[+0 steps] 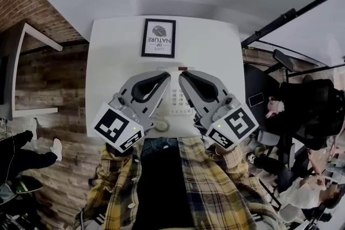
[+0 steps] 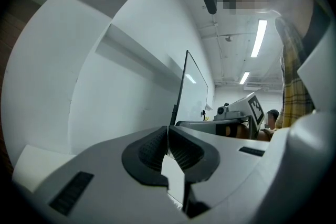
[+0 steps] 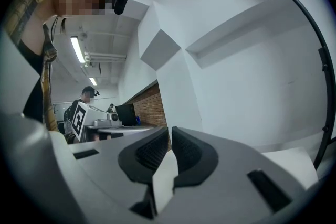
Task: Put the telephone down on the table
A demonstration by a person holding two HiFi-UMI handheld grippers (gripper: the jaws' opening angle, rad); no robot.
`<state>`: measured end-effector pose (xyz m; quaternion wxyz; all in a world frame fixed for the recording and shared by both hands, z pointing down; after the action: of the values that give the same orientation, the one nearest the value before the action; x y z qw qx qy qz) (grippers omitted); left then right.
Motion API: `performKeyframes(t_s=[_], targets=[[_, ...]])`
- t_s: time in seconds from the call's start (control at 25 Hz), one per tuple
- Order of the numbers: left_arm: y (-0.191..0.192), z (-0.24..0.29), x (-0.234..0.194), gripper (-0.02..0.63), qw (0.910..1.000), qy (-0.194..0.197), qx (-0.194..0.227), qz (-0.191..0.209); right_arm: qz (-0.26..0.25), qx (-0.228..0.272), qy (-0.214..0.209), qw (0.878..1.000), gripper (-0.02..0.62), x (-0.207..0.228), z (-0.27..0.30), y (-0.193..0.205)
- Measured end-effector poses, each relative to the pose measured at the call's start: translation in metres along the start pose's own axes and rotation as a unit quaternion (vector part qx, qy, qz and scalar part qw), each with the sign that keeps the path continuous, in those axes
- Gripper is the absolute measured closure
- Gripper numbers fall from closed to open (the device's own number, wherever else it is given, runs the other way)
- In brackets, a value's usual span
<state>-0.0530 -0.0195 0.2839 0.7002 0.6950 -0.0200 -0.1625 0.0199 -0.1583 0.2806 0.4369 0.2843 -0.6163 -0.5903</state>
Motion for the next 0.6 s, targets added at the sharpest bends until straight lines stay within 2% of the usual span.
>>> performKeyframes(t_s=[0.6], targets=[[0.0026, 0.0032, 0.0029, 0.591, 0.9998, 0.012, -0.017, -0.005, -0.003, -0.009, -0.004, 1.000, 0.571, 0.0027, -0.0016, 0.0022]])
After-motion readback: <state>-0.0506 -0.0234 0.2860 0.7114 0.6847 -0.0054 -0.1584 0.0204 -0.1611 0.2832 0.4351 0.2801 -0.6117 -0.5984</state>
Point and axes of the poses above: the fingertips, and each gripper's own axes: z forward along the fingers, x to its right, y out of its underside, the point moved 8 cm from there along -z, backward along the fingers, and after that the axes turned 5 degrees about -y, right-handed, at the moved point
